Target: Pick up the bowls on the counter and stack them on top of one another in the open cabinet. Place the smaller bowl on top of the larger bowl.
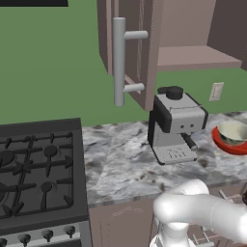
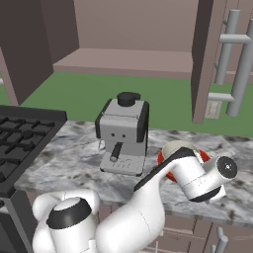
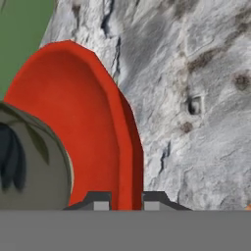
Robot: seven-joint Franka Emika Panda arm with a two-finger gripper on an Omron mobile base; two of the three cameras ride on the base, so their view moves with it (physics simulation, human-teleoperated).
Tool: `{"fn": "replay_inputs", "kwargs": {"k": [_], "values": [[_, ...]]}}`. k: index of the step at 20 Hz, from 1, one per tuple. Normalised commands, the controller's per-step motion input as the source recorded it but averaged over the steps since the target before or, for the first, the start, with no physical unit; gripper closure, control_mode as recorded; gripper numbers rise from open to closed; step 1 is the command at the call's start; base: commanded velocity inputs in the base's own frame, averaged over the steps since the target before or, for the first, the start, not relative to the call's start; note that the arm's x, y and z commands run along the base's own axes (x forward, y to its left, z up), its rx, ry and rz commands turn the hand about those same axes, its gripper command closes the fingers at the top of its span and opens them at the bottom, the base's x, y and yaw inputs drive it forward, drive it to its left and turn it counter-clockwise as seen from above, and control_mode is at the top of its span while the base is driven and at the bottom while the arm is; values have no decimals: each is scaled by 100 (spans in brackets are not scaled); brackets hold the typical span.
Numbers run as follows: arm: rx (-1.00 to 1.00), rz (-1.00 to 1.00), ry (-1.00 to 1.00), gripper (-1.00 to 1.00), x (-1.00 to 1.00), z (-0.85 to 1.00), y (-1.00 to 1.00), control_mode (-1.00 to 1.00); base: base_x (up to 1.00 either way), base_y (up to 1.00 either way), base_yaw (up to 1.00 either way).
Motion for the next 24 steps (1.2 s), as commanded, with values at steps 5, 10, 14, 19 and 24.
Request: {"fn": "replay_inputs", "kwargs": {"k": [5, 10, 14, 19, 24], "values": [[0, -3, -3, 100, -20, 40, 3, -100, 0, 0, 0], [0, -2, -3, 100, -18, 37, 5, -100, 0, 0, 0], [0, -2, -3, 100, -16, 32, 5, -100, 0, 0, 0], [0, -1, -3, 100, -18, 32, 6, -100, 0, 0, 0], [1, 0, -4, 100, -17, 32, 9, -100, 0, 0, 0]]}}
